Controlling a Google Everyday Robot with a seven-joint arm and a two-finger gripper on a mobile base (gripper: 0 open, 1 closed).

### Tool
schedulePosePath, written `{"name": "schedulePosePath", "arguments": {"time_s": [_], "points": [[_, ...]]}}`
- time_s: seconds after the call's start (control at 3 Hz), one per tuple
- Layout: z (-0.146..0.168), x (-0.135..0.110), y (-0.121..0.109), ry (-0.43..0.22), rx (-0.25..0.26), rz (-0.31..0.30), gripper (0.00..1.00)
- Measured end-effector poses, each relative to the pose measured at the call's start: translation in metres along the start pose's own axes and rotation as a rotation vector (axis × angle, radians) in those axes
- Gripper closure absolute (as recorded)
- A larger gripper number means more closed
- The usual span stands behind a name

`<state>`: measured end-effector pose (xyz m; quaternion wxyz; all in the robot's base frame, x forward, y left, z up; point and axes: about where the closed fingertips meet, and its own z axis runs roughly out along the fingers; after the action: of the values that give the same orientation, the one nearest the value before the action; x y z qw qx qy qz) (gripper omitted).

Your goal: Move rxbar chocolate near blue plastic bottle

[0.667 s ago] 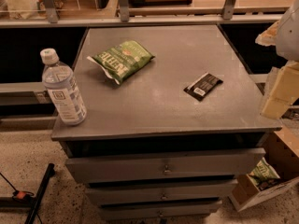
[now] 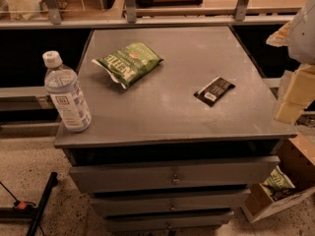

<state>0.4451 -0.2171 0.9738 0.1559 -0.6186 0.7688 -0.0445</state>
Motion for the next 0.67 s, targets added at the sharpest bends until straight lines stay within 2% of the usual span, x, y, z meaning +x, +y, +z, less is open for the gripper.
{"name": "schedulePosePath", "arguments": {"time_s": [0.33, 0.67], "points": [[0.023, -0.005, -0.027, 0.007, -0.003, -0.107, 0.0], [0.059, -0.017, -0.062, 0.008, -0.048, -0.258, 0.0]]}}
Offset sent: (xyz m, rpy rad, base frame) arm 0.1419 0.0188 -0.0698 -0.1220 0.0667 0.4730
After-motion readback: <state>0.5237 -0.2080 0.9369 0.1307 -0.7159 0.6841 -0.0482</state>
